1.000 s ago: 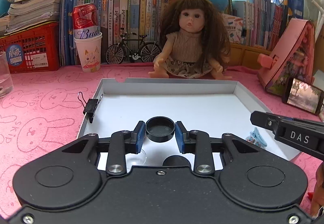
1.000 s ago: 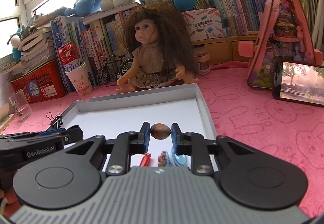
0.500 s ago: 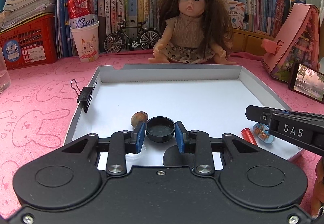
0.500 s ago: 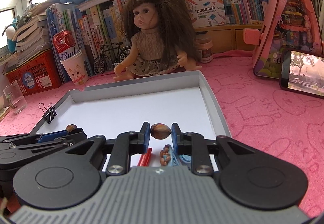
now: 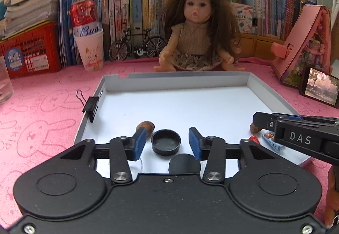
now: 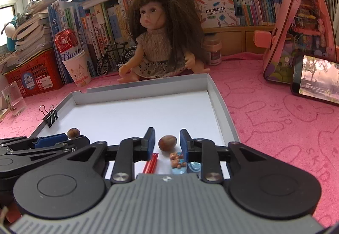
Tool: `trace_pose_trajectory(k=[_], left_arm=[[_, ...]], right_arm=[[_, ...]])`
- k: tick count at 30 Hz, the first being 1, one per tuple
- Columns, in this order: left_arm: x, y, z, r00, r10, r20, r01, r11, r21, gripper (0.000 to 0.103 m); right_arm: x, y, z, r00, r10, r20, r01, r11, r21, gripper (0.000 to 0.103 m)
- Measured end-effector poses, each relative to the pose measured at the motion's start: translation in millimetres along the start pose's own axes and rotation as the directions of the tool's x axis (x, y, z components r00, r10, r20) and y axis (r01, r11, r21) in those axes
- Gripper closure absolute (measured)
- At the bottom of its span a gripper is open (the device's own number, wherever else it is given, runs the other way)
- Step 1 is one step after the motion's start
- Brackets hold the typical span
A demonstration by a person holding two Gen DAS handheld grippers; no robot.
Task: Organize rigid objects
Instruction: 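Carry the lid and walnut into the white tray and open both tools, then withdraw both tools toward another black lid and a black binder clip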
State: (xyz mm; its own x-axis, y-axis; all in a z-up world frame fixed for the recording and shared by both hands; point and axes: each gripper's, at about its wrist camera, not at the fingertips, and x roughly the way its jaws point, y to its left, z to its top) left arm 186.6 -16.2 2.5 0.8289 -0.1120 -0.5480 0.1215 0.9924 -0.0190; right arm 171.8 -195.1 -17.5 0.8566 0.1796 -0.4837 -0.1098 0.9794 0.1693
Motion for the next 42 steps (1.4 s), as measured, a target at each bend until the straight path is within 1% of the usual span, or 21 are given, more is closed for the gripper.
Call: trace_pose_trajectory(k=[3,5,9,13,20,27,42], left_arm=[[-9.2,-1.5,2.5,1.0,-0.002,0.016,0.002,1.0,0.003,0.055],[-15.8,-2.5,3.2,1.0,-0.001,0.026,0.001,1.0,0.011,0.052],[-31.6,-4.9,2.9,0.999,-0.005,0.051,0.003,1.0,0.031,0.044],[-49.1,-6.2,0.9,0.997,-0.033,0.066,0.03,0.999,0.033,0.038],[-76.0,-7.5,-8.9,0.995,-0.063,0.079,0.061,0.998,0.034,0.034],[-99.9,-7.8,-26.7,0.993,-0.086,0.085,0.083,0.996,0.038,0.032],[-127.5,-13.5,-78.3,0.992,-0.126,0.016,0.124,0.99,0.064,0.032]], right_arm=[[-5.6,1.2,1.3,1.0,0.0,0.006,0.0,1.0,-0.007,0.051],[-10.8,0.3,1.7,1.0,0.009,0.012,-0.009,1.0,-0.001,0.044],[-22.7,-0.1,1.9,1.0,0.009,0.025,-0.008,1.0,-0.009,0.039],[-37.0,-0.8,1.4,0.999,0.013,0.042,-0.012,1.0,-0.025,0.03],[-64.1,-2.7,-4.7,0.997,0.033,0.075,-0.029,0.999,-0.043,0.02],[-89.7,-5.5,-21.3,0.995,0.043,0.095,-0.037,0.998,-0.059,0.017],[-127.6,-16.7,-70.6,0.992,0.066,0.11,-0.055,0.994,-0.099,0.013]])
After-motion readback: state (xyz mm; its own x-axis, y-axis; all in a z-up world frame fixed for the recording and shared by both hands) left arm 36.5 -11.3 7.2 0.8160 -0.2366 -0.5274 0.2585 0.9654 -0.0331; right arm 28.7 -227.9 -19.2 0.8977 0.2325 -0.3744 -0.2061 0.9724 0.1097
